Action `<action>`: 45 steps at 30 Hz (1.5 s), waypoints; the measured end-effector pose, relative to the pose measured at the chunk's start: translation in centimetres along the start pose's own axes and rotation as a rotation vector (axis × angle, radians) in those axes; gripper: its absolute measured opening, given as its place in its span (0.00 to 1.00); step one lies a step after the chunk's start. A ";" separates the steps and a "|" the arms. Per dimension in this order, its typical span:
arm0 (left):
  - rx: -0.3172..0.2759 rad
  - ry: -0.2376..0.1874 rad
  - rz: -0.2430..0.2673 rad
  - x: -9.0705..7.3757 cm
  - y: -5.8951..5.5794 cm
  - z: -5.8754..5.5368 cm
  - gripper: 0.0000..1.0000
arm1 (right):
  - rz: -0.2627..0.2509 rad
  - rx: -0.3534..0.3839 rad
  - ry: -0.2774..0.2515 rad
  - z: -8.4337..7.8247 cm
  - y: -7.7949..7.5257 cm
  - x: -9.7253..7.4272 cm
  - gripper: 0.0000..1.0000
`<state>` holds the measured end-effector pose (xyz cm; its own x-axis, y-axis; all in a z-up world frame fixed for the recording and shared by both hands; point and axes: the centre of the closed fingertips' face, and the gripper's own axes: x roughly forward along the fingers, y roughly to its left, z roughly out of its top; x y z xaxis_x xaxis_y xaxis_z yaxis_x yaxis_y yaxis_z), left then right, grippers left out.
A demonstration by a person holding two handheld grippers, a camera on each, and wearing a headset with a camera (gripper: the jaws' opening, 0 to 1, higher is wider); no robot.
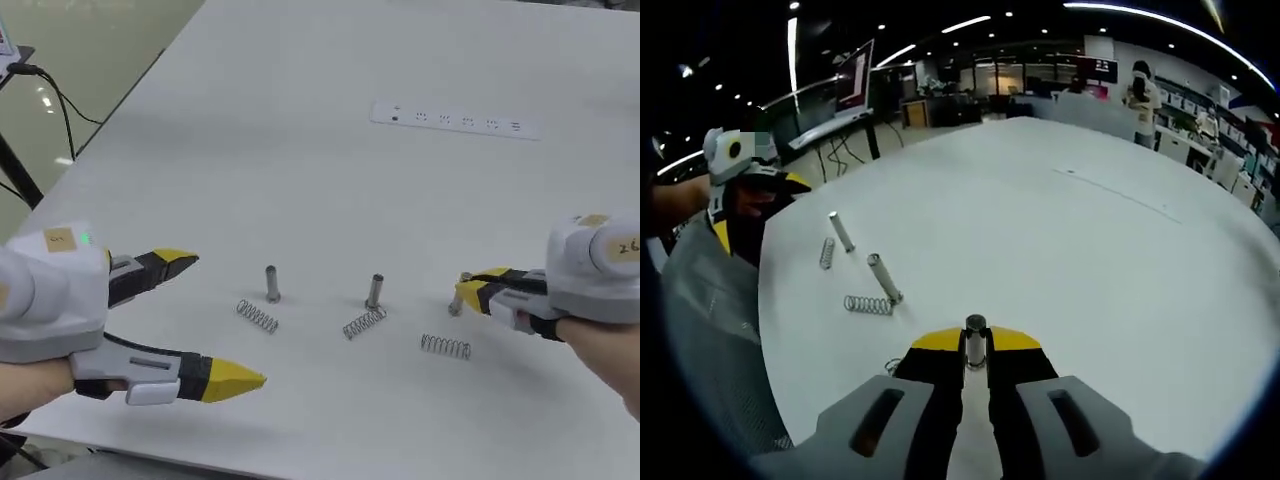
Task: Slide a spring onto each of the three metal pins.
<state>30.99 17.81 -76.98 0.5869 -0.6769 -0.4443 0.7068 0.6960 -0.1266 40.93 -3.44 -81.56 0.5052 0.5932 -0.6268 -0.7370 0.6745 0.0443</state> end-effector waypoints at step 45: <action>-0.018 -0.025 0.012 0.0 0.5 0.3 0.98 | 0.025 0.019 -0.070 1.5 0.9 -1.5 0.27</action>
<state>31.46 18.13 -76.75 0.6053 -0.6739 -0.4237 0.6923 0.7083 -0.1375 40.16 -3.07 -79.44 0.5178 0.6387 -0.5692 -0.7411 0.6672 0.0746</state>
